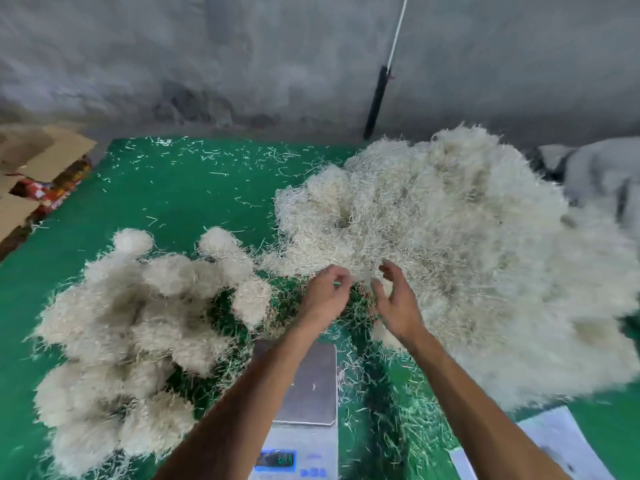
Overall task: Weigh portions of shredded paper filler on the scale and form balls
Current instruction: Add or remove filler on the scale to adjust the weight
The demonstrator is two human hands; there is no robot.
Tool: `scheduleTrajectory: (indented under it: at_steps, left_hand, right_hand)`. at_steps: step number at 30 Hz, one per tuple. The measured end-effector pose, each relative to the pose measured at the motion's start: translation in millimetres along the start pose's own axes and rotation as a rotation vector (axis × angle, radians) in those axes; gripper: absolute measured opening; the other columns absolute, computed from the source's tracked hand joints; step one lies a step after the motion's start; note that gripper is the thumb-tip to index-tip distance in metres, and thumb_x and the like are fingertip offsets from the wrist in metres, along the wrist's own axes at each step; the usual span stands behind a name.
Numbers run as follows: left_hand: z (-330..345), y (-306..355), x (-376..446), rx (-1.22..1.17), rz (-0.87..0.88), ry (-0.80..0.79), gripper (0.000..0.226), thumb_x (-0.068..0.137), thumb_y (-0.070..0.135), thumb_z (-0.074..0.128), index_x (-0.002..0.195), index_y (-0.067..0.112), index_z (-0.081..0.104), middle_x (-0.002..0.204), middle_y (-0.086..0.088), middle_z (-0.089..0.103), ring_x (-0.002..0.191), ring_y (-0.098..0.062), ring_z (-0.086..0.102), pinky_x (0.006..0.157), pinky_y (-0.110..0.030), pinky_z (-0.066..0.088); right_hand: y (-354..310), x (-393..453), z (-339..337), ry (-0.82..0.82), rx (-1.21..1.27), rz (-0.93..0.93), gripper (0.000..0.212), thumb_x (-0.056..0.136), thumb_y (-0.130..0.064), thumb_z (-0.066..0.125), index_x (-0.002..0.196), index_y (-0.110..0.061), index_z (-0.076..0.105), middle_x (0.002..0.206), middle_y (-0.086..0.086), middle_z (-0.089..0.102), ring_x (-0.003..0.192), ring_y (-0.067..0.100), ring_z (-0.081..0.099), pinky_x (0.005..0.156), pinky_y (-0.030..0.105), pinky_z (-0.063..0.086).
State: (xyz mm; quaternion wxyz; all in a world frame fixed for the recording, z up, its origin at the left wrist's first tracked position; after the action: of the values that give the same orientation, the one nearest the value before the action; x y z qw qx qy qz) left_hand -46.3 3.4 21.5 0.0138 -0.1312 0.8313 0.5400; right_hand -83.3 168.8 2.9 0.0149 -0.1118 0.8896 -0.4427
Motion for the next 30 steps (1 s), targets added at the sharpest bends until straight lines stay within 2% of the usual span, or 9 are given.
scheduleTrajectory:
  at_steps: [4,7,10,12,16,22,25,28,30]
  left_hand:
    - [34.6,12.1,46.0,0.091,0.02,-0.023,0.015,0.101,0.031,0.056,0.115,0.03,0.061,0.118,0.02,0.057,0.084,0.011,0.052,0.076,-0.011,0.046]
    - [63.1,6.0,77.6,0.152,0.008,-0.033,0.024,0.102,0.029,0.055,0.125,0.023,0.058,0.128,0.005,0.062,0.088,-0.001,0.06,0.06,-0.008,0.039]
    - [99.1,-13.1,93.2,0.172,-0.117,-0.128,0.043,0.101,0.033,0.055,0.14,0.016,0.047,0.129,-0.01,0.061,0.098,-0.019,0.066,0.062,-0.019,0.046]
    - [120.5,-29.2,93.0,0.044,-0.274,-0.169,0.046,0.1,0.034,0.057,0.142,0.016,0.046,0.124,-0.017,0.061,0.104,-0.029,0.067,0.072,-0.034,0.06]
    - [134.8,-52.6,75.9,-0.237,-0.542,-0.156,0.035,0.101,0.029,0.056,0.134,0.018,0.052,0.116,-0.006,0.057,0.096,-0.017,0.063,0.067,-0.033,0.061]
    - [133.4,-47.6,41.0,-0.31,-0.634,-0.193,0.041,0.101,0.03,0.056,0.14,0.021,0.045,0.134,-0.008,0.049,0.108,-0.024,0.058,0.075,-0.042,0.063]
    - [131.8,-33.1,20.0,-0.312,-0.516,-0.277,0.054,0.103,0.021,0.054,0.152,0.03,0.034,0.152,-0.002,0.04,0.123,-0.02,0.055,0.078,-0.021,0.058]
    - [117.1,-12.4,0.1,-0.546,-0.551,-0.295,0.024,0.103,0.043,0.05,0.122,0.03,0.056,0.107,0.007,0.07,0.092,-0.006,0.065,0.076,-0.024,0.055]
    - [99.0,-8.7,-8.8,-0.643,-0.601,-0.295,0.025,0.097,0.03,0.065,0.12,0.028,0.054,0.086,0.008,0.064,0.077,-0.002,0.061,0.07,-0.014,0.049]
  right_hand:
    - [39.5,31.7,-30.6,0.024,-0.17,-0.003,0.064,0.104,-0.057,0.047,0.152,-0.014,0.046,0.152,0.009,0.053,0.136,0.028,0.051,0.11,0.044,0.045]
    - [83.3,35.7,-34.2,-0.107,-0.472,0.043,0.092,0.087,-0.088,0.036,0.146,-0.019,0.05,0.148,0.011,0.055,0.131,0.03,0.055,0.109,0.044,0.047]
    - [132.3,18.8,-11.2,-0.386,-0.818,0.104,0.104,0.084,-0.094,0.026,0.16,-0.023,0.03,0.168,0.016,0.026,0.153,0.036,0.029,0.125,0.056,0.02]
    - [153.4,8.8,2.4,-0.368,-0.88,0.086,0.095,0.091,-0.087,0.028,0.161,-0.022,0.027,0.169,0.017,0.019,0.155,0.039,0.023,0.124,0.055,0.009]
    - [155.4,5.9,10.9,-0.173,-0.762,-0.042,0.053,0.093,-0.042,0.068,0.136,-0.01,0.06,0.148,0.021,0.053,0.134,0.04,0.054,0.117,0.049,0.035]
    - [129.9,-9.5,-0.2,-0.105,-0.493,-0.028,0.032,0.102,-0.018,0.058,0.131,-0.009,0.065,0.132,0.007,0.062,0.123,0.025,0.059,0.115,0.036,0.045]
    - [94.7,-16.6,-5.8,0.008,-0.234,-0.021,0.027,0.098,-0.018,0.065,0.122,-0.005,0.066,0.107,0.002,0.063,0.1,0.02,0.061,0.097,0.036,0.057]
    - [60.7,-31.8,-5.3,0.041,-0.162,-0.104,0.025,0.099,-0.024,0.062,0.118,-0.007,0.067,0.103,0.0,0.06,0.097,0.011,0.054,0.091,0.032,0.055]
    - [39.5,-42.8,-7.8,0.031,-0.106,-0.169,0.028,0.102,-0.033,0.053,0.118,-0.015,0.066,0.1,-0.012,0.056,0.095,0.0,0.051,0.086,0.02,0.05]
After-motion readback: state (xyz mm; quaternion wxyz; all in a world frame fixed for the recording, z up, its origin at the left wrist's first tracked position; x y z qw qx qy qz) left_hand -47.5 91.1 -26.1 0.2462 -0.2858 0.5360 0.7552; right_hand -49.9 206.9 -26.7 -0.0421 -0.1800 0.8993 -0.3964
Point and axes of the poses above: each hand's wrist, its own x-axis towards the middle knuckle, its own z-axis out of the palm, y = z × x, the point moved 1 cm from there along x, towards the middle knuckle
